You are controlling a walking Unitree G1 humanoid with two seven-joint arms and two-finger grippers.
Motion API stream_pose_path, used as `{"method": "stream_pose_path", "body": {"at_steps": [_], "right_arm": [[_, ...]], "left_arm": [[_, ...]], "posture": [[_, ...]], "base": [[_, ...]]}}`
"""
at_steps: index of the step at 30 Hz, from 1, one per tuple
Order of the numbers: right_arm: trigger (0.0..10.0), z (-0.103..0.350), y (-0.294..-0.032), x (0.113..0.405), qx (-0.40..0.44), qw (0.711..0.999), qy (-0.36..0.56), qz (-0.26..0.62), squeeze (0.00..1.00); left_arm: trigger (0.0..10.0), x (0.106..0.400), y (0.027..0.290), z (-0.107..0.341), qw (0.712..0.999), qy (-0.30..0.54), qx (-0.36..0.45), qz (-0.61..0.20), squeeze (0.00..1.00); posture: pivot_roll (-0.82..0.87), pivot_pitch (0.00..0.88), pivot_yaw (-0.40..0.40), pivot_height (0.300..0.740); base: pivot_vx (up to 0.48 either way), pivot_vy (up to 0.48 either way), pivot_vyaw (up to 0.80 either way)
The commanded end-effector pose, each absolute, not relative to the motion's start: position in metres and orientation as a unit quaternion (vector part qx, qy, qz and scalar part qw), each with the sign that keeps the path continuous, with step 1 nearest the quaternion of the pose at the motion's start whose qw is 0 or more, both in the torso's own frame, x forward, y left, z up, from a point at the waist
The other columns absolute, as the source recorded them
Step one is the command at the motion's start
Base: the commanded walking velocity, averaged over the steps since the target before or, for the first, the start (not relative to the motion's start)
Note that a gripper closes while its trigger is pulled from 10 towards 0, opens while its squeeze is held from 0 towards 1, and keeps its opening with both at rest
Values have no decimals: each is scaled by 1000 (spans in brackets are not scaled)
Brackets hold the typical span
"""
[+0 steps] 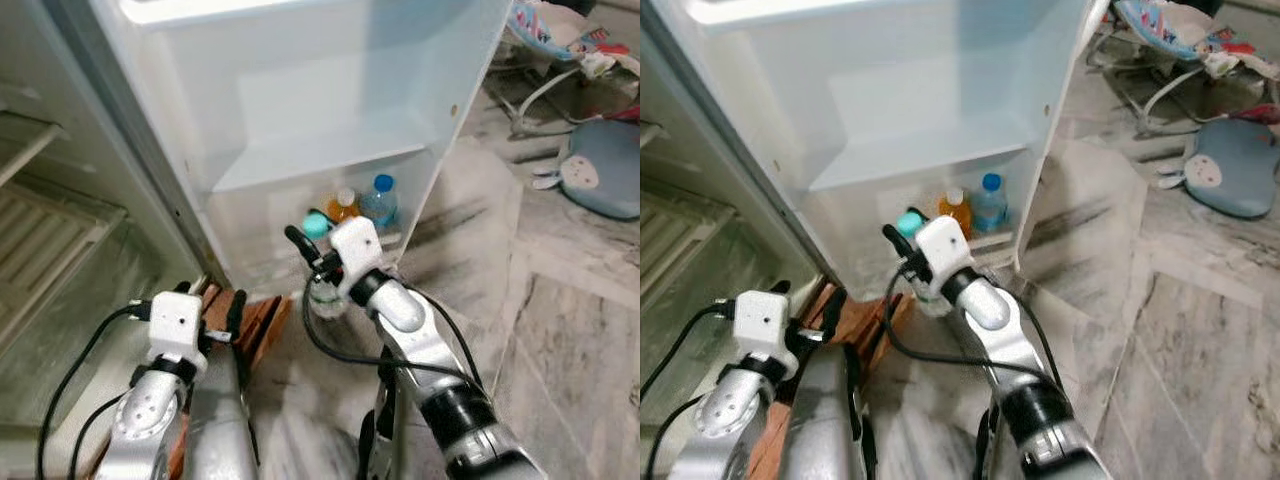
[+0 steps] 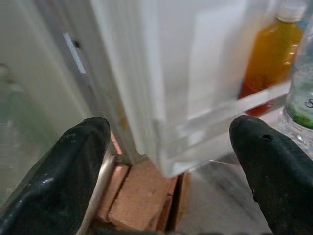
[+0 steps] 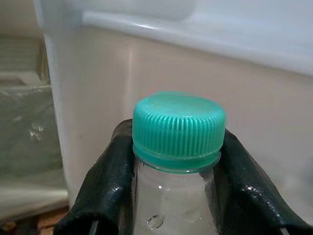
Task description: Restocking fridge
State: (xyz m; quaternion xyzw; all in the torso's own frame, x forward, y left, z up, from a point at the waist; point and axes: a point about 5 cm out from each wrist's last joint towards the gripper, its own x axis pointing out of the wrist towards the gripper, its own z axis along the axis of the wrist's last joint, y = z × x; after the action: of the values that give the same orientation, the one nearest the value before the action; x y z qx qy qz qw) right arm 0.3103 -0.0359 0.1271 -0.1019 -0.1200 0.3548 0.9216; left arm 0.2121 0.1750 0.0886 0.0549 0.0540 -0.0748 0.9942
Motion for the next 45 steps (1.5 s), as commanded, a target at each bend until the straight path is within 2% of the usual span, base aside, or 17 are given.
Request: {"method": "stream_pose_path", "body": {"at_steps": [1, 5, 10, 20, 25, 33, 37, 40, 45], "right_arm": [[10000, 127, -32, 310, -111, 916, -133, 361, 0], [10000, 144, -24, 326, -161, 899, -185, 363, 0], [10000, 168, -25, 335, -165, 887, -244, 357, 0], [10000, 188, -26, 333, -212, 860, -328, 328, 0], [10000, 206, -24, 331, -189, 847, -381, 320, 0], [10000, 177, -19, 325, -212, 845, -354, 339, 0], [10000, 163, -3, 308, -252, 806, -377, 381, 0], [10000, 159, 3, 304, -273, 790, -386, 390, 0], [10000, 147, 3, 304, -306, 781, -378, 392, 0]], "left_arm": [[10000, 208, 180, 92, 994, 58, 62, -66, 0], [10000, 200, 189, 101, 995, 58, 70, -42, 0], [10000, 194, 189, 105, 995, 61, 71, -38, 0], [10000, 191, 190, 106, 994, 68, 75, -39, 0], [10000, 191, 188, 106, 994, 74, 73, -41, 0], [10000, 192, 184, 107, 993, 75, 73, -46, 0], [10000, 191, 187, 108, 993, 76, 77, -46, 0], [10000, 190, 187, 109, 993, 76, 78, -46, 0], [10000, 190, 185, 110, 993, 74, 81, -50, 0]], "posture": [[268, 286, -10, 552], [304, 319, -23, 552], [328, 329, -23, 552], [327, 335, -19, 552], [317, 331, -18, 552], [325, 335, -18, 552], [333, 342, -15, 552], [336, 343, -12, 552], [338, 343, -12, 552]], "base": [[0, 0, 0], [0, 0, 0], [0, 0, 0], [0, 0, 0], [0, 0, 0], [0, 0, 0], [0, 0, 0], [0, 0, 0], [0, 0, 0]]}}
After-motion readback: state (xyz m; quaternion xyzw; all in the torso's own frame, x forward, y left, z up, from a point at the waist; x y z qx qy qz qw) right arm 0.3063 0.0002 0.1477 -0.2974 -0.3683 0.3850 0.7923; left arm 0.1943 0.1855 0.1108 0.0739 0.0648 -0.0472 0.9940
